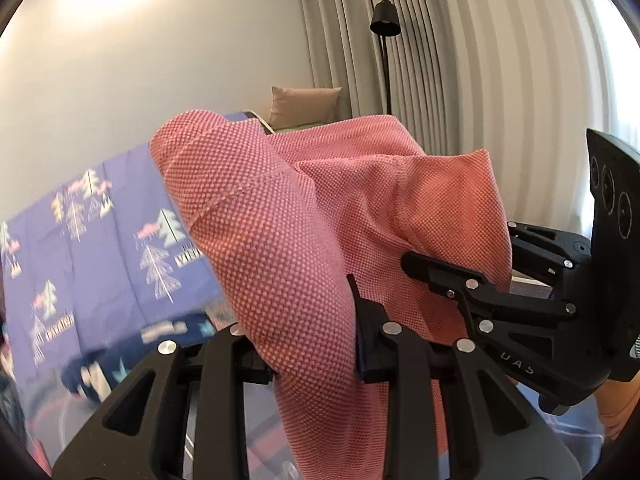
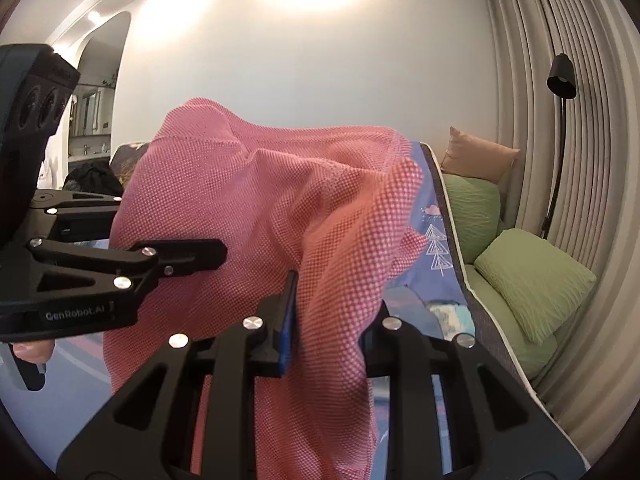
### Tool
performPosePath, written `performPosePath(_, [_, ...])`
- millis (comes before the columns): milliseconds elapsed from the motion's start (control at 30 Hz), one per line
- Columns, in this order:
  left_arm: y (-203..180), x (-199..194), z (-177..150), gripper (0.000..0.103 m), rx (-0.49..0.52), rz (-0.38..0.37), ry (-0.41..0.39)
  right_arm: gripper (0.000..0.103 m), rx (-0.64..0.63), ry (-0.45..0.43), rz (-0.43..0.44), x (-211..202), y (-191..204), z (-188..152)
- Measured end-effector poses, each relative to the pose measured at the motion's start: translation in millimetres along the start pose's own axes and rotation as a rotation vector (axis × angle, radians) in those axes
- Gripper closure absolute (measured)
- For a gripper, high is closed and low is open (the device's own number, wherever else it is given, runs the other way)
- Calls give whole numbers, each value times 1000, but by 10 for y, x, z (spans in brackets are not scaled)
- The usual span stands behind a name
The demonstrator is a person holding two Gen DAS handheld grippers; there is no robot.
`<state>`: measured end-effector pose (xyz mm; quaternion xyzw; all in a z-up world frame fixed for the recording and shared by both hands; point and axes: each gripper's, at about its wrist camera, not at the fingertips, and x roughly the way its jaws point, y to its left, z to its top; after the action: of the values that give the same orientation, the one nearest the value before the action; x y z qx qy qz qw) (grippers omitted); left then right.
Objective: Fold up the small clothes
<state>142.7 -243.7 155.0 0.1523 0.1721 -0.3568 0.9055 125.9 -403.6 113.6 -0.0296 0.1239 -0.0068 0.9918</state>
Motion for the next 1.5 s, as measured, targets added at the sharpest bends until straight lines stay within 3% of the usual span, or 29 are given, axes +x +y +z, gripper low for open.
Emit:
performPosePath(300, [260,667,579,74,57,77,1,79,4,15,-31,822,-410,507])
performPosePath(500, [471,1253,652,74,39,121,55,78,59,108,-23,1647,-619,497])
performPosePath(533, [522,1415,613,73,39,144,69,72,61,138,-24,1815,-630,442])
performPosePath(567, [586,1566,560,68,30,169,90,55,48,200,-74,2095,-642,334])
performPosePath(633, [763,1956,364,50,1,249,188,31,24,299,-219,2469,-685,83])
performPosePath(667, [876,2192,190,30,-14,329,272,32,21,313,-253,2536,-693,-34])
performPosePath(700, [948,2336,56,26,-19,395,330,32,36,331,-254,2575,-707,-206])
performPosePath(733, [1036,2483,-146,26,-22,460,397,32,66,345,-229,2559,-723,-355])
performPosePath(767, [1103,2546,-326,26,-29,473,435,32,87,351,-211,2532,-736,-447])
performPosePath(833, [1183,2498,-573,26,-53,437,445,32,117,349,-177,2382,-747,-664])
performPosePath(1067, [1028,1924,-795,20,-123,306,385,30,155,325,-122,1461,-434,-964])
performPosePath(1267, [524,1062,-944,2,-154,179,257,19,157,294,-123,584,-172,-911])
performPosePath(1500, [114,142,-1093,1,-177,217,180,7,215,241,-175,-325,13,-839])
